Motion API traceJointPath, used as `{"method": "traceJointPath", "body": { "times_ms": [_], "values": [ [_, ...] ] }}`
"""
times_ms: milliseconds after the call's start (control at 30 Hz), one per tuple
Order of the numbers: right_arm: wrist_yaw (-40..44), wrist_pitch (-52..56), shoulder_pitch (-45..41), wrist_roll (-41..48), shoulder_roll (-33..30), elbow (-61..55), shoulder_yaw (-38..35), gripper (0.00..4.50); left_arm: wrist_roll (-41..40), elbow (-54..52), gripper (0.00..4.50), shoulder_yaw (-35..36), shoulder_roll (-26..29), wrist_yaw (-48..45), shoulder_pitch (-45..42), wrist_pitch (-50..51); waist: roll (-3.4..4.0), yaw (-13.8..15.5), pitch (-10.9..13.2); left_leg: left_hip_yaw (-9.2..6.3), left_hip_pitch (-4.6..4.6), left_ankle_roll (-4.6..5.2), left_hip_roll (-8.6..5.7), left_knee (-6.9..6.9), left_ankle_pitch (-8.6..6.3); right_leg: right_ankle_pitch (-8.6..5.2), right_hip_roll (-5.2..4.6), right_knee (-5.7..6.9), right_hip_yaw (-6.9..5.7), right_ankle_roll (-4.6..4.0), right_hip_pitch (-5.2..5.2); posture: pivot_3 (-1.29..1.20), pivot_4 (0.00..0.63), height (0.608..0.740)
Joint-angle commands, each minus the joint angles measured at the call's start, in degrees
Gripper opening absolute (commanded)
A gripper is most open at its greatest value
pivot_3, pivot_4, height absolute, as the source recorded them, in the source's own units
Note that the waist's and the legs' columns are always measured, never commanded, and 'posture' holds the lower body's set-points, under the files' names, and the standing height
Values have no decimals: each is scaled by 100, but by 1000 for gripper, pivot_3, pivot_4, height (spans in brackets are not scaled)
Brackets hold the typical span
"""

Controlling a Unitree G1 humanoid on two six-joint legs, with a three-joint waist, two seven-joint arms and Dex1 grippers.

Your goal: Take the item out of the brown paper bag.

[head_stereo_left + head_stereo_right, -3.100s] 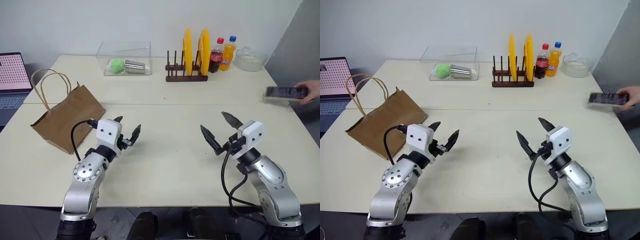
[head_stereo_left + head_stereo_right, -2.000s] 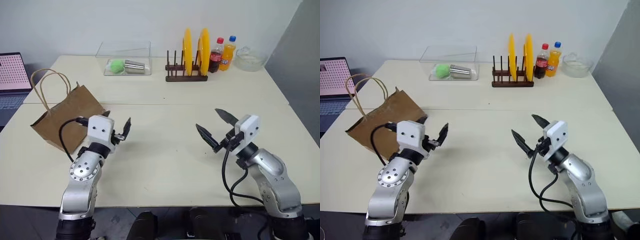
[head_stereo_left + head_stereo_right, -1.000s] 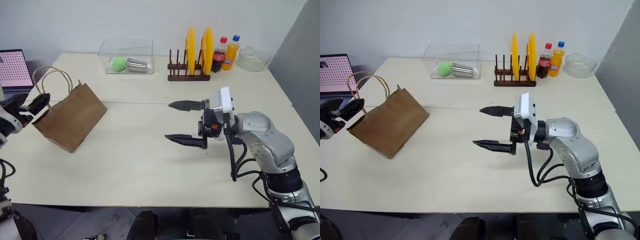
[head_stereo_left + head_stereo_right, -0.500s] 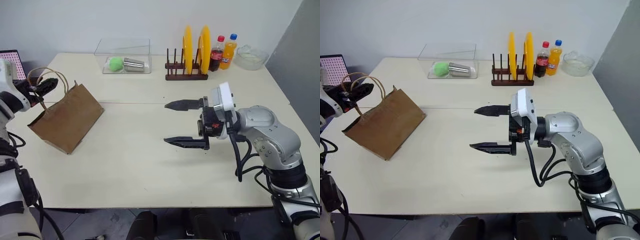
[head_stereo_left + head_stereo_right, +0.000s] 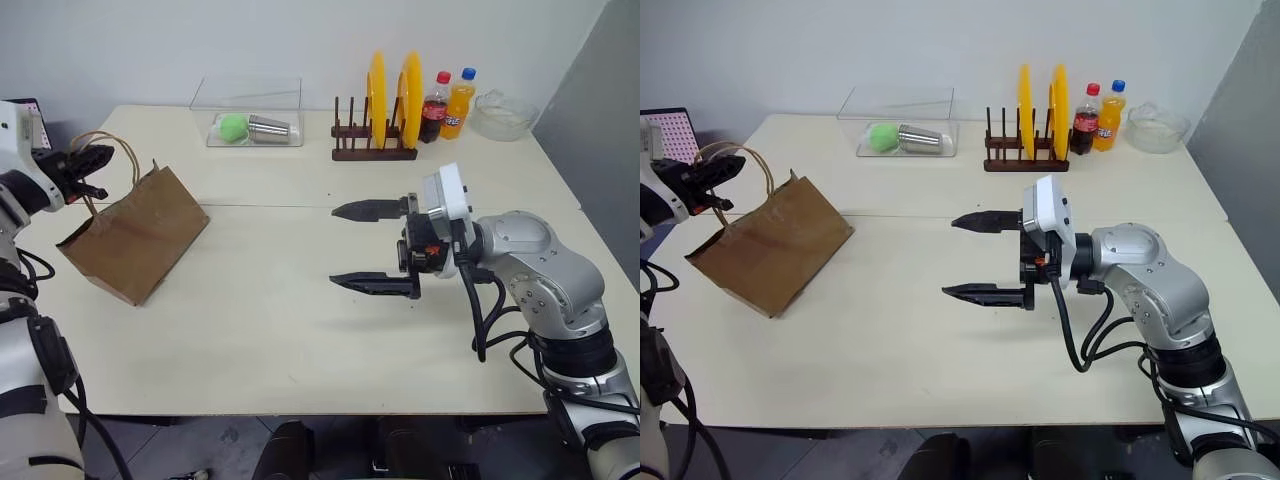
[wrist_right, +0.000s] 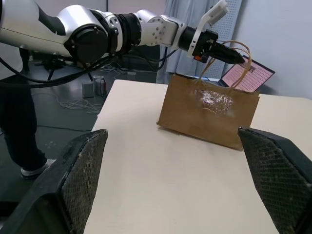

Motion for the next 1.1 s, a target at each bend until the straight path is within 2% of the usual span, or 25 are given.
{"method": "traceJointPath", "body": {
  "times_ms": [33, 267, 567, 967, 1100],
  "values": [
    [-265, 67, 30, 29, -131, -317, -289, 4500, 82, -147, 64, -101, 181, -271, -403, -179, -1, -1, 1, 0, -1, 0, 0, 0, 0, 0, 0, 1, 0, 0, 0, 0, 150, 740],
    [-805, 536, 556, 372, -453, -891, -796, 4500, 376, 18, 64, -622, -188, -920, -1491, -313, -31, 43, 18, -29, -53, -1, -4, 21, 1, 3, -2, 0, -28, -2, -24, 0, 150, 740],
    [-1891, 1042, 1059, 1128, -397, -1700, -1458, 4500, 669, 590, 64, -1064, -1188, -1563, -2559, -651, -39, 19, 25, -44, -64, -1, -8, 25, 1, 2, -5, 1, -43, 0, -27, 0, 150, 740],
    [-3290, 1380, 2130, 1426, -564, -2907, -1831, 4500, 917, 1337, 64, -1126, -2684, -1632, -3262, -1171, -43, 8, 28, -42, -65, 0, -8, 25, 1, -1, -4, 8, -41, 5, -29, 0, 150, 740],
    [-3613, 1329, 2583, 1269, -678, -3270, -1870, 4500, 962, 1436, 64, -1138, -3159, -1761, -3374, -1307, -45, 18, 30, -42, -67, 1, -11, 32, 1, -13, -4, 10, -40, 25, -28, 0, 150, 740]
  ]
}}
